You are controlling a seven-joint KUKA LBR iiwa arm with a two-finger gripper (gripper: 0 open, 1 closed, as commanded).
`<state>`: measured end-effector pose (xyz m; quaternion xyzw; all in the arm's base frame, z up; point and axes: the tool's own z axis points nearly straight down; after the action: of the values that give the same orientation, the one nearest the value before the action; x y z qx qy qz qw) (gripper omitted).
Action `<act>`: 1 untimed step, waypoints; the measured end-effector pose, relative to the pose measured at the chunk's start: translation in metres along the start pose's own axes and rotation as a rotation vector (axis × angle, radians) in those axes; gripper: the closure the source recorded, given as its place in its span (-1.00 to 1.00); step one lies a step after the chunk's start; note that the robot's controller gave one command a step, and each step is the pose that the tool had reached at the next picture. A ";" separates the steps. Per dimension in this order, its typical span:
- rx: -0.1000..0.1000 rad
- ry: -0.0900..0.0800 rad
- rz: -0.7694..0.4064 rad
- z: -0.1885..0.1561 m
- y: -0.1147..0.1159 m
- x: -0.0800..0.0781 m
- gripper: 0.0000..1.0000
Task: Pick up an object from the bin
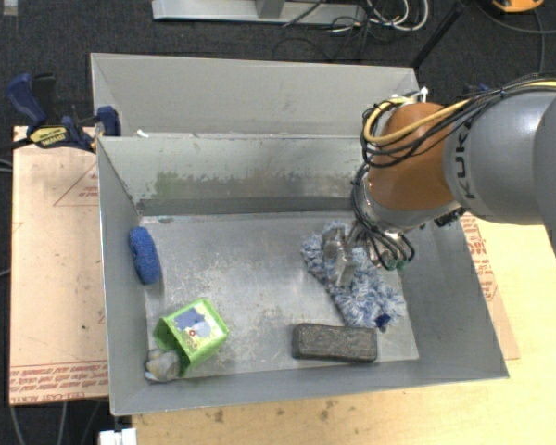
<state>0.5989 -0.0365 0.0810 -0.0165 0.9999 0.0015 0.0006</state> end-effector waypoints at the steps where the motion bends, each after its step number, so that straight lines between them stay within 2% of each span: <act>1: 0.000 0.000 0.000 0.000 0.000 0.000 1.00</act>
Offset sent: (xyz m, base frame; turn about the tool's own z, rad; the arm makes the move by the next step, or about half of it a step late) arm 0.0237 -0.0182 0.1656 -0.0487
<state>0.5989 -0.0366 0.0810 -0.0164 0.9999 0.0016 0.0006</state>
